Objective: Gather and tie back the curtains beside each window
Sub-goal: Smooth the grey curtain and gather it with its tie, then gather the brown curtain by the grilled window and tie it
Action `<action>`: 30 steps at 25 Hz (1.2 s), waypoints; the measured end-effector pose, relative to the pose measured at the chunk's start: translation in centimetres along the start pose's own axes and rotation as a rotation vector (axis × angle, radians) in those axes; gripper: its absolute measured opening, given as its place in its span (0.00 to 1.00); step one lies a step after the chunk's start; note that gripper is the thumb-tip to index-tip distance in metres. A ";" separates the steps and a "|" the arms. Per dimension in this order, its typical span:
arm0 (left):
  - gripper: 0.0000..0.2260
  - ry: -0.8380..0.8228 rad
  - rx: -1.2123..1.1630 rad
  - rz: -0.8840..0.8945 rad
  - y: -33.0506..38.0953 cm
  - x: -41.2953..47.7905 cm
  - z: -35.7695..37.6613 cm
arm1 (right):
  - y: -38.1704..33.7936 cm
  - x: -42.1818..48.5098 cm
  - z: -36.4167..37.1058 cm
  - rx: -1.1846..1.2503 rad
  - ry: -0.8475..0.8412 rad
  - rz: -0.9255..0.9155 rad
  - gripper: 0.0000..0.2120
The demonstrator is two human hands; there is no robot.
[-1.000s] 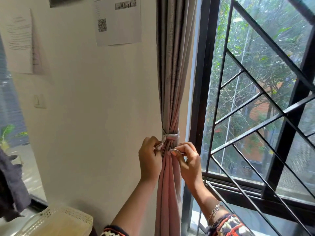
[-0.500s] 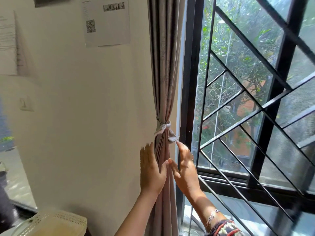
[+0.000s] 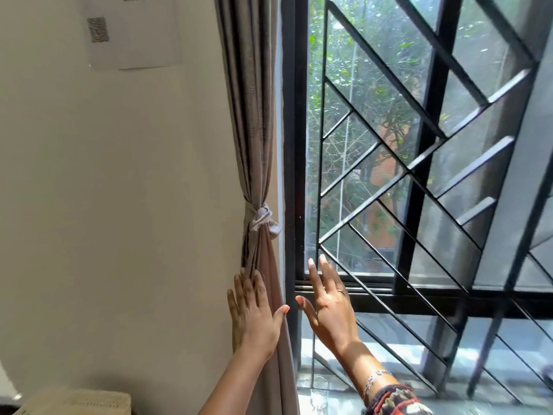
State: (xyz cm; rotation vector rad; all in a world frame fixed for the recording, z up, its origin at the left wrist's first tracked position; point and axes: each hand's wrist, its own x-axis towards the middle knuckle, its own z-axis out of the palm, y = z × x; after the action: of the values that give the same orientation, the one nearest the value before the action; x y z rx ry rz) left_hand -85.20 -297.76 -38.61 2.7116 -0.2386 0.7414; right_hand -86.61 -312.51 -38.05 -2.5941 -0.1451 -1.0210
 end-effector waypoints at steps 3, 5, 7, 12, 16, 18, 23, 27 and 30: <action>0.49 0.054 -0.141 0.163 0.7 -0.7 0.3 | 0.5 -1.6 -1.1 -0.049 0.007 0.078 0.34; 0.45 0.052 -0.223 0.268 1.2 -1.2 0.6 | 1.0 -3.0 -1.7 -0.115 0.026 0.093 0.33; 0.43 0.036 -0.235 0.334 2.1 -1.9 0.8 | 1.5 -4.7 -2.7 -0.158 0.014 0.149 0.32; 0.42 -0.115 -0.287 0.475 6.3 -4.3 2.4 | 4.0 -9.8 -6.1 -0.290 0.005 0.286 0.32; 0.39 -0.207 -0.434 0.571 11.1 -6.5 4.4 | 6.6 -13.3 -10.0 -0.409 0.020 0.410 0.34; 0.39 -0.235 -0.470 0.599 14.1 -7.5 4.8 | 8.2 -14.8 -12.0 -0.466 0.036 0.464 0.34; 0.38 -0.211 -0.570 0.728 22.8 -9.1 5.9 | 13.9 -18.2 -17.4 -0.525 0.127 0.559 0.30; 0.38 -0.114 -0.527 0.789 31.0 -10.2 6.4 | 19.7 -19.4 -22.5 -0.583 0.161 0.572 0.29; 0.34 -0.053 -0.529 0.835 37.0 -10.5 6.7 | 23.8 -19.6 -26.3 -0.605 0.198 0.569 0.29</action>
State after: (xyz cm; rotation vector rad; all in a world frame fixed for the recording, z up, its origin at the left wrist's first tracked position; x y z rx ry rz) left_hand -99.97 -333.87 -39.92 2.0630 -1.4075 0.6634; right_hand -112.67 -343.49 -40.14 -2.7224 1.0352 -1.2065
